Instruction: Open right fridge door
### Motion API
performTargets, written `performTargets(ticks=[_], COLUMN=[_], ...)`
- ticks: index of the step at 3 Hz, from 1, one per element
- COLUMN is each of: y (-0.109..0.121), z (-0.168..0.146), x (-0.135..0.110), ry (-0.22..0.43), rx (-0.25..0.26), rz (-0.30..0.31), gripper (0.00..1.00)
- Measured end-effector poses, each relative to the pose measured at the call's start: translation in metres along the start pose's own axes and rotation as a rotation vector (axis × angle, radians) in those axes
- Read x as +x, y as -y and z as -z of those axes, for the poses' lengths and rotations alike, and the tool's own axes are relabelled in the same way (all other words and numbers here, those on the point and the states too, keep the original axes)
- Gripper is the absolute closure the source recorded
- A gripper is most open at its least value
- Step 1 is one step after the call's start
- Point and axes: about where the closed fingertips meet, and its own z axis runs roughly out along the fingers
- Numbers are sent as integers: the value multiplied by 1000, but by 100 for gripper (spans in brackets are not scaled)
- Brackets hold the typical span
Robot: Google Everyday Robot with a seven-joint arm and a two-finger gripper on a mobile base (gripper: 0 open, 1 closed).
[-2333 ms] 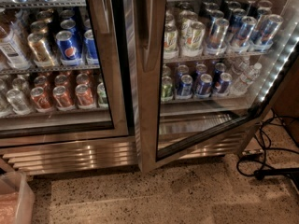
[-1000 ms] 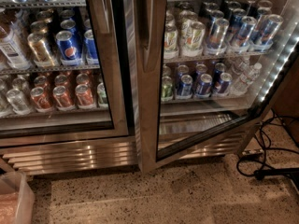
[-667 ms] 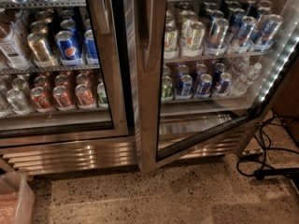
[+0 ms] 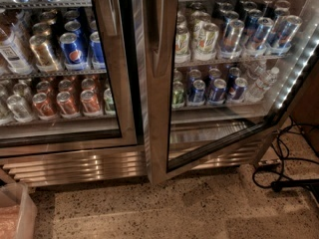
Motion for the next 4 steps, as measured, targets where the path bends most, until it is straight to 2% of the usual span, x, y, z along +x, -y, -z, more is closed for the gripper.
performTargets(ticks=[1, 2, 4], y=[0, 0, 0], z=[0, 0, 0], x=[0, 0, 0], ry=[0, 0, 0], rx=[0, 0, 0], rz=[0, 0, 0], gripper=[12, 1, 0])
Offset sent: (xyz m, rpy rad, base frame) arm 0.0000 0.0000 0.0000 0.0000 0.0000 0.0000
